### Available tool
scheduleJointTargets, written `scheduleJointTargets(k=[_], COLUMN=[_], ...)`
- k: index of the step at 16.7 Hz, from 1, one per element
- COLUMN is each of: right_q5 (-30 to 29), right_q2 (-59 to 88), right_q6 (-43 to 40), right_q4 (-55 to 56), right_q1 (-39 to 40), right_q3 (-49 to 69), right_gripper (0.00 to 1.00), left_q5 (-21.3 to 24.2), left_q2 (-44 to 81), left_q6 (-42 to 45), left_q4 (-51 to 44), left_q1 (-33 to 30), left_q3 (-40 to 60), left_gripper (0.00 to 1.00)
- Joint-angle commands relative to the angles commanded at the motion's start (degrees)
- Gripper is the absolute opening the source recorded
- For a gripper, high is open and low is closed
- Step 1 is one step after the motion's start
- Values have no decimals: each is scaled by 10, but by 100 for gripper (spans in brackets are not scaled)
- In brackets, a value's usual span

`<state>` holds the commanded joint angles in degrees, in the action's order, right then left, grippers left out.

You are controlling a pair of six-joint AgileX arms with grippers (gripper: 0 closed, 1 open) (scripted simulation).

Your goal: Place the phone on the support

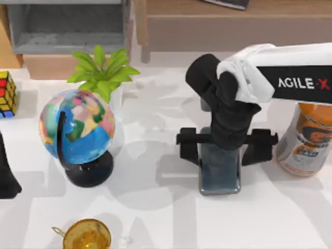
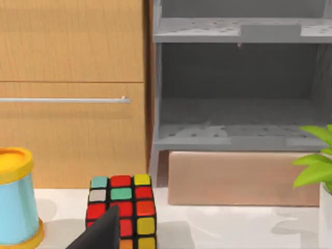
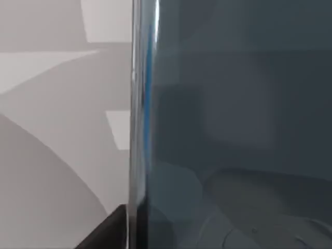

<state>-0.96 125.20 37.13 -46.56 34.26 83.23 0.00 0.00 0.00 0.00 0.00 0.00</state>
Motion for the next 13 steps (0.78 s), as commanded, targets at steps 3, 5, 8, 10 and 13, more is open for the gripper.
scheduleJointTargets(k=[3, 5, 8, 10, 13], right_q5=[0, 0, 0, 0, 0], right_q2=[0, 0, 0, 0, 0], right_q6=[0, 0, 0, 0, 0], right_q4=[0, 0, 0, 0, 0], right_q1=[0, 0, 0, 0, 0], right_q3=[0, 0, 0, 0, 0], right_gripper=[55, 40, 17, 2, 0], left_q5=[0, 0, 0, 0, 0], left_q2=[0, 0, 0, 0, 0], left_q6=[0, 0, 0, 0, 0], left_q4=[0, 0, 0, 0, 0], left_q1=[0, 0, 0, 0, 0], left_q3=[0, 0, 0, 0, 0], left_gripper=[100, 100, 100, 100, 100])
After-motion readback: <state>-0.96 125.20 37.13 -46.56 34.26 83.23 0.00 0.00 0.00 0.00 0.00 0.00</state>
